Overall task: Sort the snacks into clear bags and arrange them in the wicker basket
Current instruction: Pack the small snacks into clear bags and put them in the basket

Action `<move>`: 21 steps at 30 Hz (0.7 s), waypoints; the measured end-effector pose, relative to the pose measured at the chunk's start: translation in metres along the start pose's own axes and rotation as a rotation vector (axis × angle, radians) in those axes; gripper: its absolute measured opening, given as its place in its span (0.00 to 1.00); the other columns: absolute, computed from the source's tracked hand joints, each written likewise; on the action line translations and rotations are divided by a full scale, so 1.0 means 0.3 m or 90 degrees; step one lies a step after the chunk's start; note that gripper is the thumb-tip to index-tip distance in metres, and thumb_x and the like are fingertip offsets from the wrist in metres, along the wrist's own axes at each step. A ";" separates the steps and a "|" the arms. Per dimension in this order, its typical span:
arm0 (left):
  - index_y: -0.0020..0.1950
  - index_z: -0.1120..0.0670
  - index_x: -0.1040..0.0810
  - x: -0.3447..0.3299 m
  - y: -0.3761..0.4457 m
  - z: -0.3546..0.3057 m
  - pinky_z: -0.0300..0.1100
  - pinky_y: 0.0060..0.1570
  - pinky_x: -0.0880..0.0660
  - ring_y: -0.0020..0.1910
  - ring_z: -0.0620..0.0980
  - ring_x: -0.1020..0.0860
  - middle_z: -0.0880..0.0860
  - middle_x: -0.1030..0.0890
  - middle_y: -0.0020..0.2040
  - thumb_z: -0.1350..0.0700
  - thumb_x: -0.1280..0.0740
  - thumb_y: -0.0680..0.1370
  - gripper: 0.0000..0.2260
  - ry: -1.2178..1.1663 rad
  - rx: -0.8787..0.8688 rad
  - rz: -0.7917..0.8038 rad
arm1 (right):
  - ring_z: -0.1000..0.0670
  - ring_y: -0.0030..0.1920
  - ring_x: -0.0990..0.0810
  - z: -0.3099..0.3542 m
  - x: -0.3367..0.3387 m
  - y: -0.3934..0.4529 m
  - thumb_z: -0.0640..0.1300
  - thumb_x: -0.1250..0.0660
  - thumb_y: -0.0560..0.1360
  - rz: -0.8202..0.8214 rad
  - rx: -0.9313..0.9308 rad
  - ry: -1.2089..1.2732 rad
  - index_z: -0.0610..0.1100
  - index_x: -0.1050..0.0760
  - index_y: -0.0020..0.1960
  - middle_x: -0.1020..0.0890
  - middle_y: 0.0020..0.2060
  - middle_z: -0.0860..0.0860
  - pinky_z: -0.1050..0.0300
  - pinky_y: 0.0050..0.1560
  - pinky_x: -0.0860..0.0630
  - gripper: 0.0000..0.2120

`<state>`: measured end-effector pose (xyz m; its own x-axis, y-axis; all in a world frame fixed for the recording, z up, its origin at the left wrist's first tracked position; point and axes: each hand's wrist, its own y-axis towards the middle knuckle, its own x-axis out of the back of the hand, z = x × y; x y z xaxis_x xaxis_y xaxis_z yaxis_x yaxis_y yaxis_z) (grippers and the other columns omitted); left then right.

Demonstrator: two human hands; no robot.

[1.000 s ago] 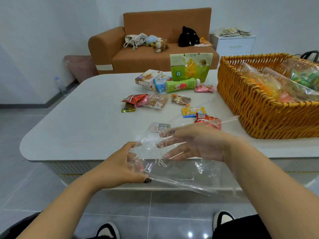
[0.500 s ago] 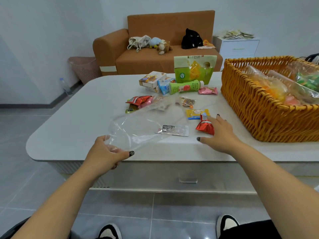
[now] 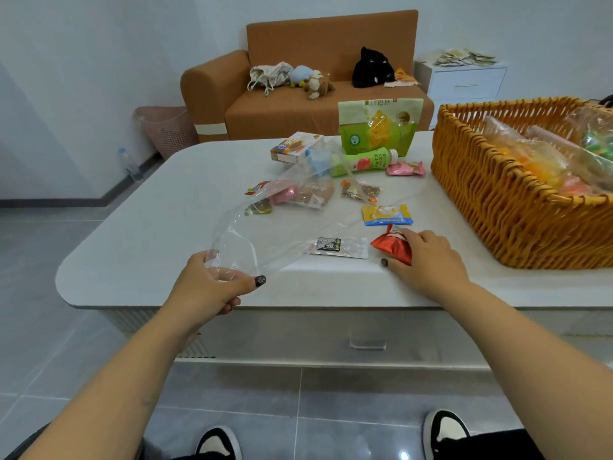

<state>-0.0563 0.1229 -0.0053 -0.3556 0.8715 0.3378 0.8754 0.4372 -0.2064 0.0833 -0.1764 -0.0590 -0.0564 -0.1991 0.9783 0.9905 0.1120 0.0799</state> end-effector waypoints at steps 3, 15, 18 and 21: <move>0.76 0.54 0.41 -0.001 -0.005 -0.002 0.38 0.35 0.25 0.33 0.47 0.21 0.51 0.18 0.48 0.55 0.21 0.69 0.41 0.011 -0.010 -0.005 | 0.40 0.57 0.27 0.029 0.008 -0.007 0.51 0.38 0.77 -0.041 0.008 -0.039 0.42 0.35 0.66 0.26 0.58 0.44 0.50 0.49 0.28 0.21; 0.75 0.50 0.44 -0.026 -0.028 -0.013 0.36 0.29 0.26 0.33 0.46 0.16 0.48 0.18 0.47 0.56 0.21 0.68 0.43 0.146 -0.106 -0.011 | 0.52 0.27 0.20 0.073 0.297 -0.056 0.40 0.39 0.79 0.239 -0.166 1.032 0.39 0.26 0.53 0.19 0.33 0.45 0.62 0.26 0.22 0.06; 0.75 0.50 0.44 -0.031 -0.027 -0.020 0.35 0.28 0.27 0.33 0.44 0.17 0.48 0.18 0.46 0.54 0.21 0.69 0.43 0.137 -0.122 -0.024 | 0.55 0.21 0.24 0.063 0.288 -0.070 0.43 0.36 0.77 0.330 -0.194 1.023 0.40 0.24 0.49 0.20 0.26 0.48 0.66 0.21 0.26 0.06; 0.75 0.49 0.43 -0.034 -0.024 -0.022 0.35 0.28 0.26 0.33 0.45 0.17 0.49 0.17 0.46 0.55 0.21 0.69 0.42 0.123 -0.127 -0.028 | 0.56 0.22 0.24 0.053 0.280 -0.066 0.44 0.31 0.69 0.374 -0.178 0.991 0.39 0.23 0.49 0.20 0.28 0.47 0.67 0.21 0.27 0.11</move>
<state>-0.0568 0.1096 -0.0013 -0.3428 0.7858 0.5149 0.9144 0.4047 -0.0088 0.0570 -0.1799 0.0246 0.3019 -0.9179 -0.2575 0.8307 0.3858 -0.4014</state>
